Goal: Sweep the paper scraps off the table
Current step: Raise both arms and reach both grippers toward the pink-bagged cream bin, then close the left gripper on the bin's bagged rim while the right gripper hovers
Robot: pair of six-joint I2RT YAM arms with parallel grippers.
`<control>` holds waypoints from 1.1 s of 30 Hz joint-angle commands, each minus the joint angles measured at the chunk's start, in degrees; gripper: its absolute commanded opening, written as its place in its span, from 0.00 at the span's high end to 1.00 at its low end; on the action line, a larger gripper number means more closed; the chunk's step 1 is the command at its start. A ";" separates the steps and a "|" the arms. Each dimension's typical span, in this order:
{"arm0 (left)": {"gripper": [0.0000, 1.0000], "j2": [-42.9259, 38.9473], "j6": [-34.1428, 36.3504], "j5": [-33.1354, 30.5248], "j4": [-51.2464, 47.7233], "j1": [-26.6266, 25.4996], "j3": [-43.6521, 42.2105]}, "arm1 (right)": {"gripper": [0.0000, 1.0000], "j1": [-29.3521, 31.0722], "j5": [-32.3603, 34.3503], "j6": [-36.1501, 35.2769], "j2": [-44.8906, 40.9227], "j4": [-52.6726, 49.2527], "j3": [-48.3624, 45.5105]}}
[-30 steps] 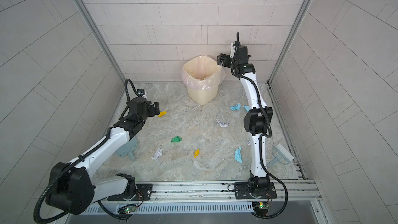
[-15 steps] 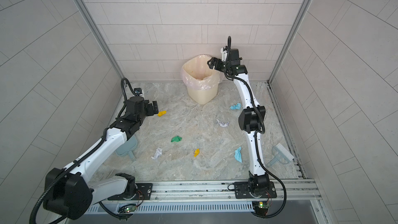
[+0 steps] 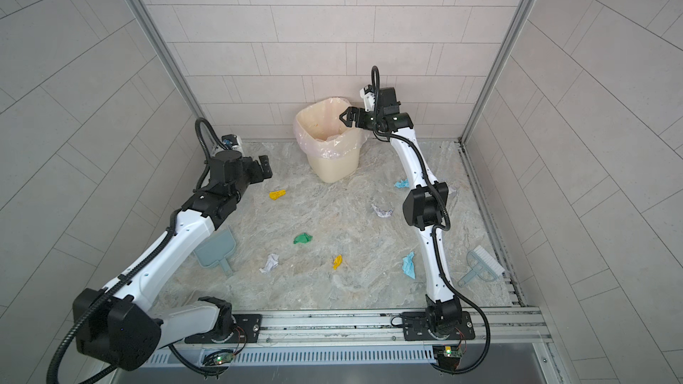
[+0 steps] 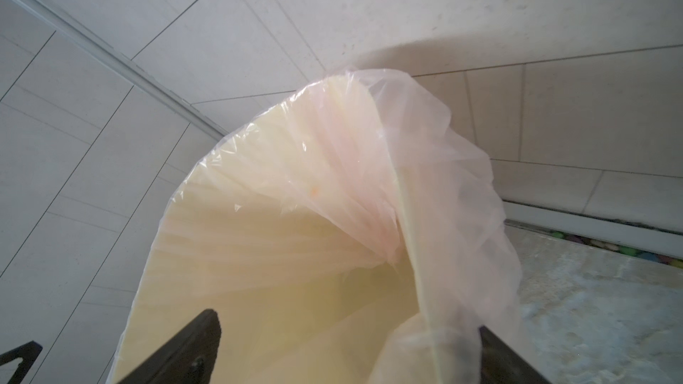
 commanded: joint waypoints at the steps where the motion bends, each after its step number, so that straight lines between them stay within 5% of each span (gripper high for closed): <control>1: 0.00 0.46 -4.12 0.41 -1.95 -0.26 3.21 | 0.01 2.17 -2.00 -1.97 0.71 -2.07 1.00; 9: 0.00 5.70 -9.00 2.00 -9.18 -0.26 12.92 | 0.00 5.41 0.09 -1.75 -0.26 -3.05 1.07; 16: 0.00 21.52 -12.96 6.29 -27.99 -0.27 38.65 | 0.00 3.28 12.72 -3.06 -8.89 -8.55 -3.67; 28: 0.36 48.51 -14.48 8.17 -54.56 -1.30 76.45 | 0.00 1.72 17.71 -5.94 -26.79 -10.31 -21.93; 33: 0.43 50.56 -14.94 6.35 -56.33 -1.41 78.42 | 0.00 1.44 18.86 -6.39 -33.66 -8.06 -32.12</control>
